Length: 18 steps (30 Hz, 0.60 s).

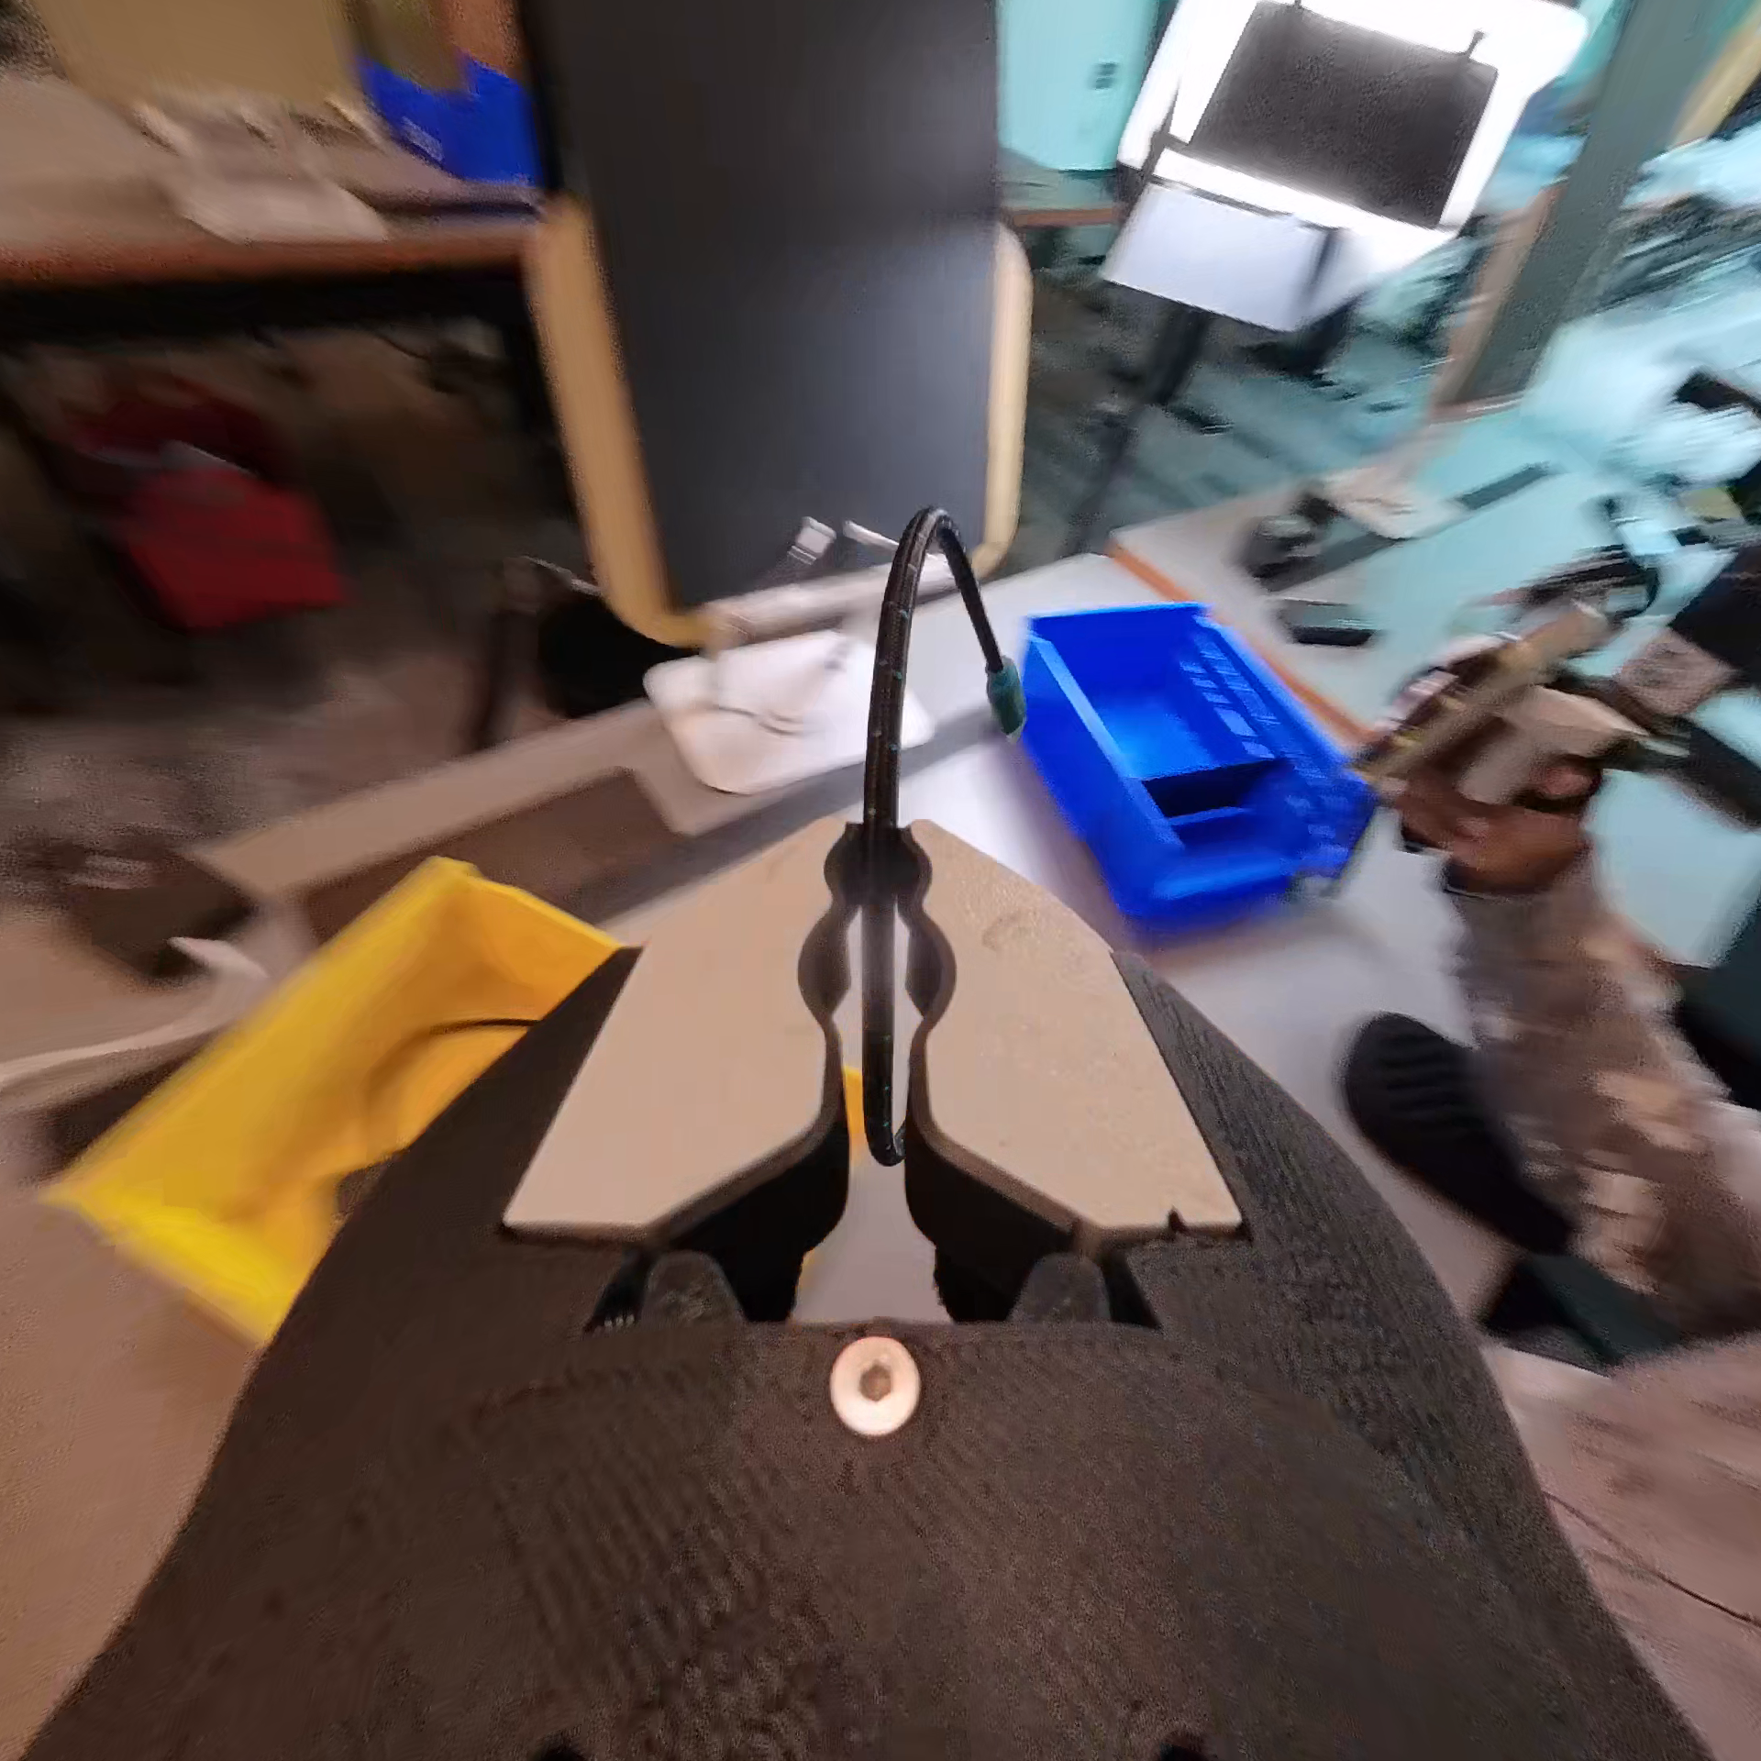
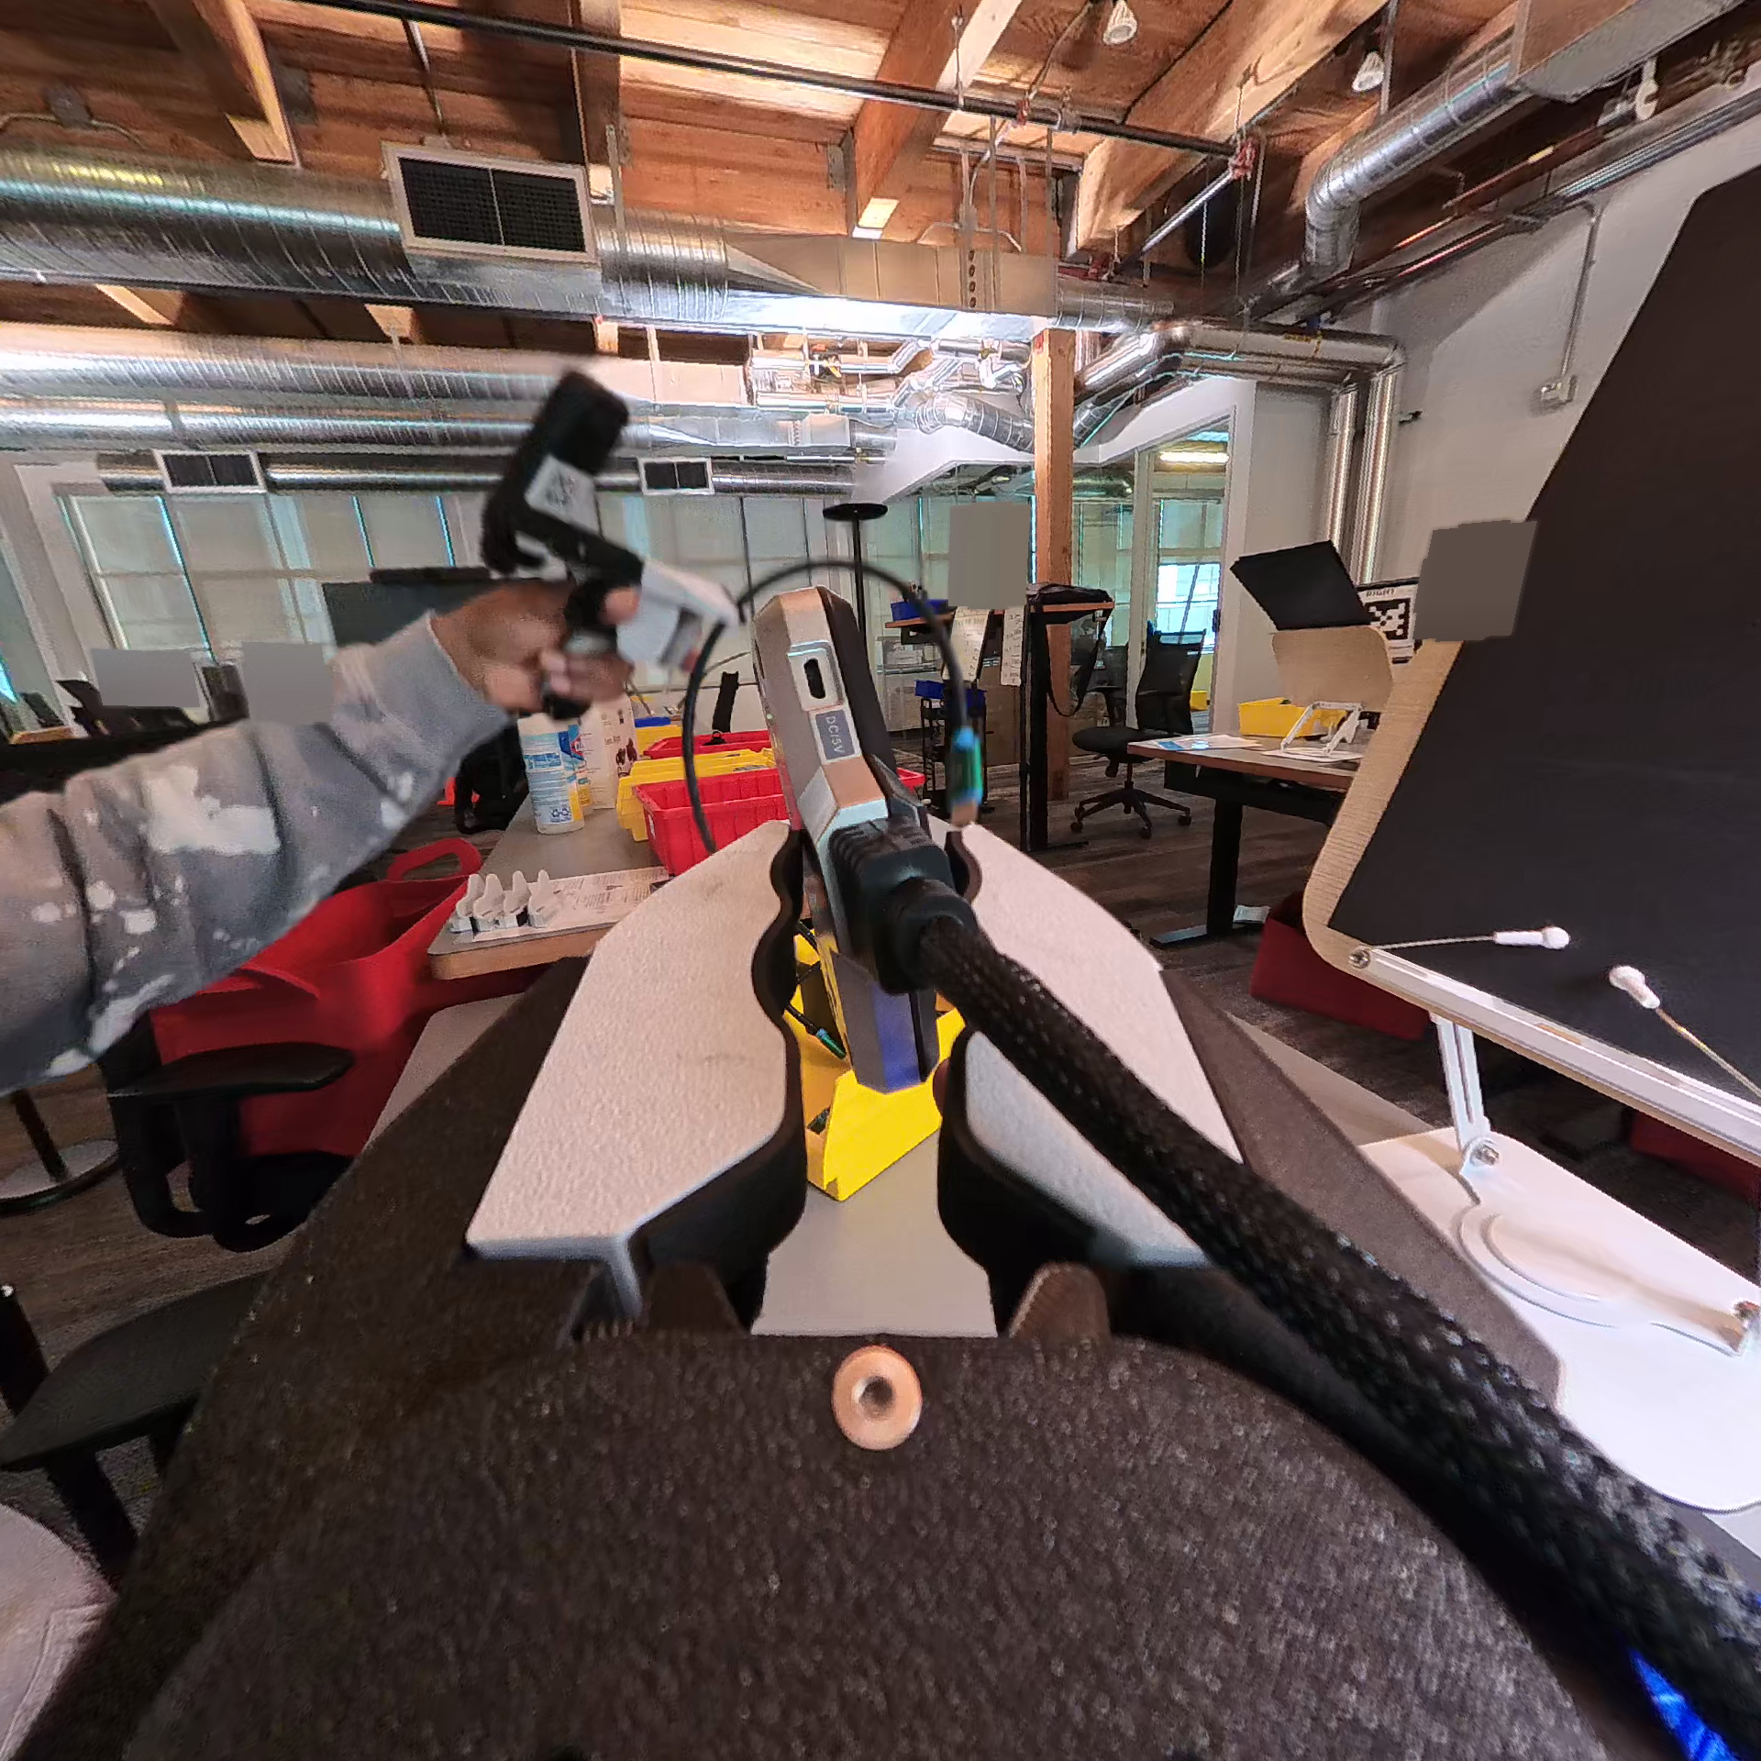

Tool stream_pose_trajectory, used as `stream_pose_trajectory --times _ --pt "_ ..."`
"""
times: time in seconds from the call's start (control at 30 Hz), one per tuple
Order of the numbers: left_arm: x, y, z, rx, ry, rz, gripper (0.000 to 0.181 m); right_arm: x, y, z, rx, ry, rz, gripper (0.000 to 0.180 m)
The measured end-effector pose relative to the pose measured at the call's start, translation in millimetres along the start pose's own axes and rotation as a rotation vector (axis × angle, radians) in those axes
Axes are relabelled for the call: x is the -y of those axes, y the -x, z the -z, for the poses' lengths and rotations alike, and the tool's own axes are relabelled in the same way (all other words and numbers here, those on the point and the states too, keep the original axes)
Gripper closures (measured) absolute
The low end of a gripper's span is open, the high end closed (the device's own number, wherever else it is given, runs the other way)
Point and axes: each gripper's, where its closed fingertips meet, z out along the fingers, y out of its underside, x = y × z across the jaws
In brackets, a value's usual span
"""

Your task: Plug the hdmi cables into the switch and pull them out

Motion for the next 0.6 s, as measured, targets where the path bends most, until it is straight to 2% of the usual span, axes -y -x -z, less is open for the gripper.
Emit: stream_pose_trajectory --times 0.13,0.27,0.4,0.6 --pt "-108 -47 -64 -0.279 0.038 0.267 0.174 4 4 3 -0.002 -0.004 0.014 0.152" --pt "-207 -69 -111 -0.383 0.035 0.489 0.173 7 2 8 -0.01 -0.011 0.018 0.152" --pt "-257 -65 -127 -0.361 0.007 0.579 0.174 8 -2 11 -0.017 -0.016 0.008 0.152" --pt "-294 -43 -128 -0.157 0.078 0.445 0.174 6 -2 9 -0.013 -0.008 0.007 0.152"
